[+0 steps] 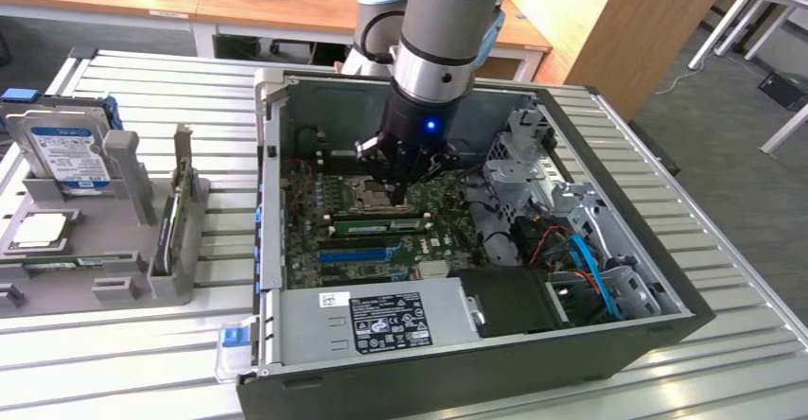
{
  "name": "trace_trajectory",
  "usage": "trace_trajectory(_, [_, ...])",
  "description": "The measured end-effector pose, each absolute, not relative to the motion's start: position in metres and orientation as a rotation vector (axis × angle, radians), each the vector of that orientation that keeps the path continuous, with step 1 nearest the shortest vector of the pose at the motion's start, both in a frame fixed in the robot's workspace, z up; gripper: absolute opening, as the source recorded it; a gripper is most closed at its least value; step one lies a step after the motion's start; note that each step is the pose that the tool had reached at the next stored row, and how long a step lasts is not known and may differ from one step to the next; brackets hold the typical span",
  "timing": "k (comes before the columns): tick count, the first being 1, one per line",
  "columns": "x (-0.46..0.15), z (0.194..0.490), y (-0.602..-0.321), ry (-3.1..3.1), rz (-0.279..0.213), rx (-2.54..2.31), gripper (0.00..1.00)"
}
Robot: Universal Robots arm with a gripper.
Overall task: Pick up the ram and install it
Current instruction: 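Press down the ram until it locks into place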
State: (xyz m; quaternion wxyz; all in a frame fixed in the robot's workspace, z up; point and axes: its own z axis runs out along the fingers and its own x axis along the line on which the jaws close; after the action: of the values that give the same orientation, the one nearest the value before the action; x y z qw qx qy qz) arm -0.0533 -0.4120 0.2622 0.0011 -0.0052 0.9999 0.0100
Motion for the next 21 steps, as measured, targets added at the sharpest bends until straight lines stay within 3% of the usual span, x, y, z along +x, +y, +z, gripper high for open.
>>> trace_trajectory(21, [-0.0532, 0.2631, -0.412, 3.138, 0.03, 0.056, 0.11])
